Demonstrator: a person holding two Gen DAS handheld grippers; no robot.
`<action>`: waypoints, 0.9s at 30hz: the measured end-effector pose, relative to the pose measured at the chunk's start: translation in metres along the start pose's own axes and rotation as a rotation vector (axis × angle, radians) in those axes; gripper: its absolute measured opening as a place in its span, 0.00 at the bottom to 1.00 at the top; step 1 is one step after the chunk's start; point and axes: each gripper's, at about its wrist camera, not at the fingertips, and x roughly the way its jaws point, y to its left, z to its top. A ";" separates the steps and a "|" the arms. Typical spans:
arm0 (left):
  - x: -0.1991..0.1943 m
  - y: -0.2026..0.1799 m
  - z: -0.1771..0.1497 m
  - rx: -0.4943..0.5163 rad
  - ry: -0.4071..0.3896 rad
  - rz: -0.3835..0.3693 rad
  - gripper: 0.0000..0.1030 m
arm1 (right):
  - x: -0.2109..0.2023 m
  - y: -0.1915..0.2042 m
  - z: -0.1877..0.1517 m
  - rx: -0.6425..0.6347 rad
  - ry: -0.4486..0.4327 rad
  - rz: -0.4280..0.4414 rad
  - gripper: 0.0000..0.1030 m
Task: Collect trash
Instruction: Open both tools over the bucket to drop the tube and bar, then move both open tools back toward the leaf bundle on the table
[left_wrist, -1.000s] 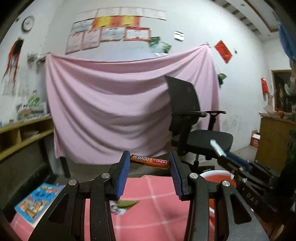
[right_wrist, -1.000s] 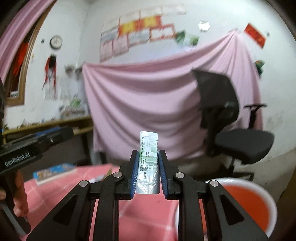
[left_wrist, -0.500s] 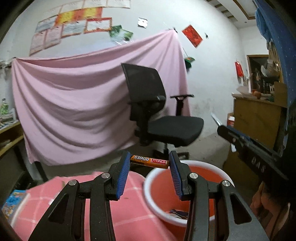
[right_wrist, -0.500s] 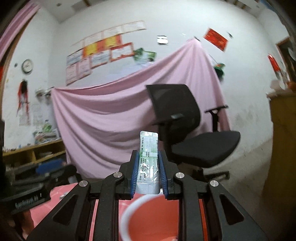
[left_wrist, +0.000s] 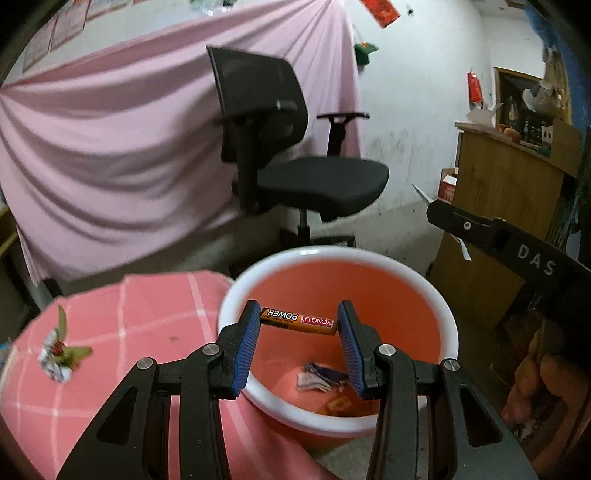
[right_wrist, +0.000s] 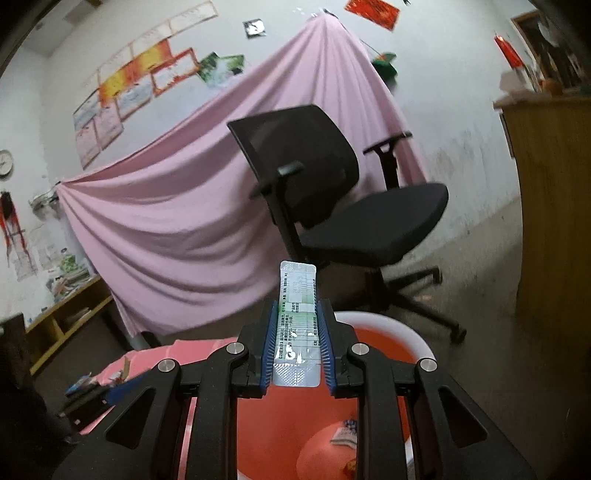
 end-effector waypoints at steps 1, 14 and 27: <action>0.005 0.001 0.000 -0.015 0.017 -0.006 0.36 | 0.002 -0.001 0.000 0.002 0.012 0.000 0.20; 0.011 0.017 -0.015 -0.041 0.113 -0.013 0.47 | 0.017 -0.004 -0.015 0.018 0.138 -0.017 0.39; -0.017 0.060 -0.014 -0.099 0.043 0.077 0.54 | 0.019 0.010 -0.012 -0.001 0.103 -0.021 0.45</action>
